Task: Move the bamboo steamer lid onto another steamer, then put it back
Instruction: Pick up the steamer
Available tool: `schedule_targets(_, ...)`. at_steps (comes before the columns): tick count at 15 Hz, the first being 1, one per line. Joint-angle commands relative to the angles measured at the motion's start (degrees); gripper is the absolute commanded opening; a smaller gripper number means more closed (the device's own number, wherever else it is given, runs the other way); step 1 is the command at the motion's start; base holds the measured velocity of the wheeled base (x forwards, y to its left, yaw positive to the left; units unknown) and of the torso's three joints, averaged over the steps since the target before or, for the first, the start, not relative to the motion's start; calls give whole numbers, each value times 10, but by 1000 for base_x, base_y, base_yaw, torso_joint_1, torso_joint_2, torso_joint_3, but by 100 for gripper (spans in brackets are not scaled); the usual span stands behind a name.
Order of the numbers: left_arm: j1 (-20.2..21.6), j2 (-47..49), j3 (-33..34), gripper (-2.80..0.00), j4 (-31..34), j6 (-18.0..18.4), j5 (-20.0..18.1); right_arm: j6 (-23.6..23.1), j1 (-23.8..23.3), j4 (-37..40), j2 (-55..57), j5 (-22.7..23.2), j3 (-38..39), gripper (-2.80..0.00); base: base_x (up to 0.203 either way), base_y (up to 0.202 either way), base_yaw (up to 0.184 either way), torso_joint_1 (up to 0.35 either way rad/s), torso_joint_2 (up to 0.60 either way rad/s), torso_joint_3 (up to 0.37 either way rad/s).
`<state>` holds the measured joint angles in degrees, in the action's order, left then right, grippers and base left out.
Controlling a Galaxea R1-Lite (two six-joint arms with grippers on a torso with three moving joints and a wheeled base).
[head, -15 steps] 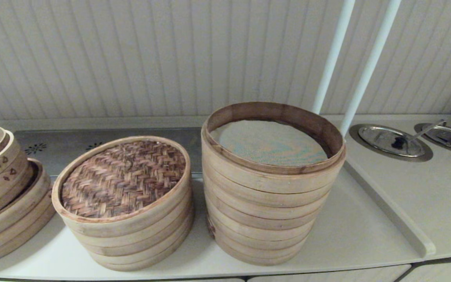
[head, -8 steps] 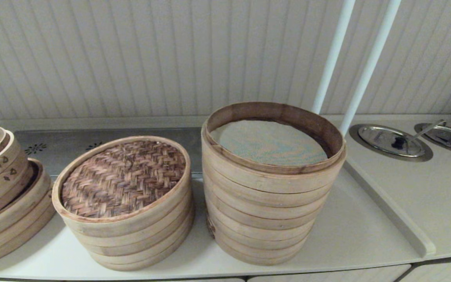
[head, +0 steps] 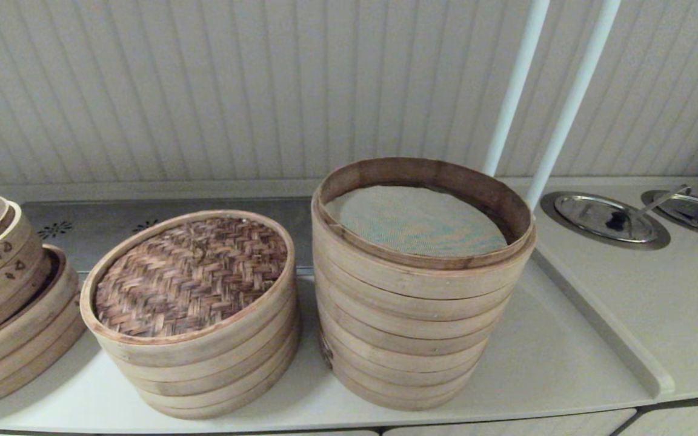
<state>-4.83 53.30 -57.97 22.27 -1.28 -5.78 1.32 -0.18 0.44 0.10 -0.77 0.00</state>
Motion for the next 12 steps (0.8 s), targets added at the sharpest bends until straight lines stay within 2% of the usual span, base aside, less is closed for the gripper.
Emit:
schedule_targets(1, -49, 138, -98, -280, 67, -32, 3, 0, 0, 0, 1, 0, 1, -280, 0, 0, 0, 0, 0, 0)
schedule_targets(3, -91, 205, -148, -280, 100, -69, 14, -1, 0, 0, 1, 0, 1, -280, 0, 0, 0, 0, 0, 0)
schedule_targets(5, -138, 272, -187, -280, 132, -103, 47, 0, 0, 0, 1, 0, 1, -280, 0, 0, 0, 0, 0, 0)
schedule_targets(7, -172, 327, -233, -280, 161, -151, 78, 0, 0, 0, 1, 0, 1, -280, 0, 0, 0, 0, 0, 0)
schedule_targets(9, -195, 359, -258, -280, 180, -182, 105, -1, 0, 0, 1, 0, 1, -280, 0, 0, 0, 0, 0, 0)
schedule_targets(10, -203, 371, -265, 0, 181, -200, 132, -1, 0, 0, 1, 0, 1, -280, 0, 0, 0, 0, 0, 0)
schedule_targets(12, -213, 385, -275, 0, 182, -215, 156, -2, 0, 0, 1, 0, 1, -280, 0, 0, 0, 0, 0, 0)
